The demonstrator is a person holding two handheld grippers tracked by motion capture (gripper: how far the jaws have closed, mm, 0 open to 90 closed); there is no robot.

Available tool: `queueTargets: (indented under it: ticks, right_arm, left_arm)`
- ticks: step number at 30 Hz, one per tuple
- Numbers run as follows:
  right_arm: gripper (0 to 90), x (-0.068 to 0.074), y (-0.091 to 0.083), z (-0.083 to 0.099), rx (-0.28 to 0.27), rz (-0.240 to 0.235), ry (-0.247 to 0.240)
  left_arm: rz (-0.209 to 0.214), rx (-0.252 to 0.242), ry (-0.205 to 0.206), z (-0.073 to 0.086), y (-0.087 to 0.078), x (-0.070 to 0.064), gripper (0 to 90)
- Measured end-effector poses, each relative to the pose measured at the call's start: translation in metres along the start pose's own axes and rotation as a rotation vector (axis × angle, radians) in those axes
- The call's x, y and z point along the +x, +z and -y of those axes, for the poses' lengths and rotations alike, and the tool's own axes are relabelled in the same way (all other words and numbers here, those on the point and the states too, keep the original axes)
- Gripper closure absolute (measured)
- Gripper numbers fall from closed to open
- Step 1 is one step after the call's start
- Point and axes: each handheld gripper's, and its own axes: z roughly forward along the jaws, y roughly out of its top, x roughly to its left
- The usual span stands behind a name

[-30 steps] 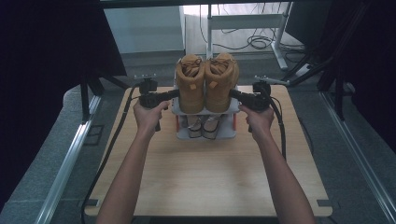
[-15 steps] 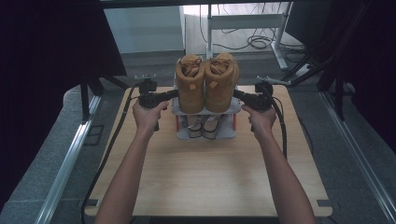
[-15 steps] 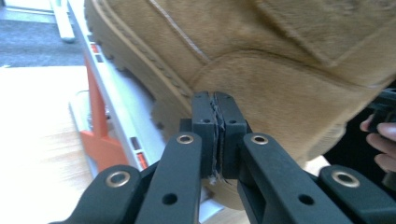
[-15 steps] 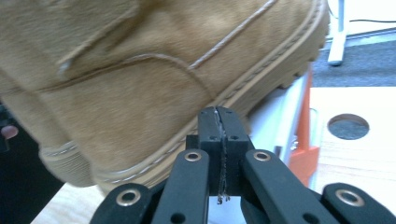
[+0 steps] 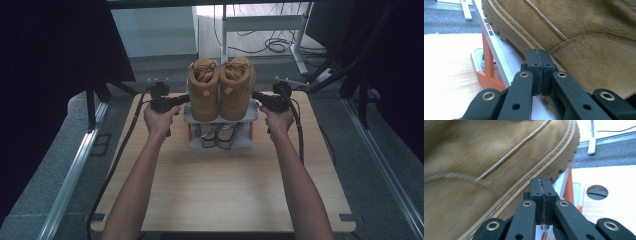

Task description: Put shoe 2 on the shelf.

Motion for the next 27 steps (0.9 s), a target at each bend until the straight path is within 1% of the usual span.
queueTargets:
  ticks: [2, 6, 8, 10, 12, 13, 15, 16, 17, 19, 21, 23, 26, 27]
  right_arm:
    - [89.7, -0.004, 0.004, -0.002, -0.008, 0.008, 0.012]
    - [89.7, -0.01, 0.015, -0.006, 0.002, 0.033, 0.013]
    - [89.8, -0.01, 0.016, -0.006, 0.006, 0.034, 0.014]
    - [89.8, -0.008, 0.019, -0.006, 0.009, 0.026, 0.003]
    - [89.8, -0.005, 0.02, -0.007, 0.01, 0.041, -0.01]
    - [89.8, -0.005, 0.02, -0.007, 0.013, 0.043, -0.013]
    - [89.9, -0.004, 0.019, -0.008, 0.016, 0.045, -0.011]
    - [89.9, -0.004, 0.02, -0.008, 0.015, 0.049, -0.021]
    - [90.0, -0.003, 0.02, -0.008, 0.018, 0.052, -0.016]
    - [90.0, -0.002, 0.02, -0.009, 0.022, 0.056, -0.021]
    - [90.0, -0.002, 0.021, -0.011, 0.028, 0.059, -0.036]
    - [90.0, -0.002, 0.021, -0.012, 0.038, 0.055, -0.044]
    - [90.0, -0.003, 0.022, -0.012, 0.037, 0.045, -0.044]
    - [90.0, -0.004, 0.023, -0.012, 0.037, 0.044, -0.05]
  left_arm:
    - [-0.007, 0.007, 0.008, -0.002, 0.003, 0.001, 89.1]
    - [-0.002, 0.018, 0.003, -0.004, 0.005, 0.004, 89.3]
    - [-0.004, 0.019, 0.005, -0.004, 0.005, 0.004, 89.3]
    - [-0.004, 0.02, 0.006, -0.004, 0.005, 0.004, 89.4]
    - [-0.003, 0.022, 0.004, -0.004, 0.005, 0.004, 89.5]
    - [0.001, 0.021, -0.002, -0.004, 0.006, 0.004, 89.5]
    - [0.001, 0.022, -0.004, -0.004, 0.006, 0.004, 89.6]
    - [0.002, 0.021, -0.007, -0.004, 0.006, 0.004, 89.7]
    - [0.002, 0.02, -0.008, -0.004, 0.006, 0.004, 89.7]
    - [0.0, 0.02, -0.01, -0.004, 0.006, 0.004, 89.8]
    - [0.003, 0.019, -0.012, -0.005, 0.007, 0.004, 89.9]
    - [0.003, 0.021, -0.013, -0.005, 0.007, 0.004, 89.9]
    - [-0.007, 0.023, -0.002, -0.005, 0.007, 0.002, 90.0]
    - [-0.009, 0.023, -0.001, -0.005, 0.008, 0.002, 90.0]
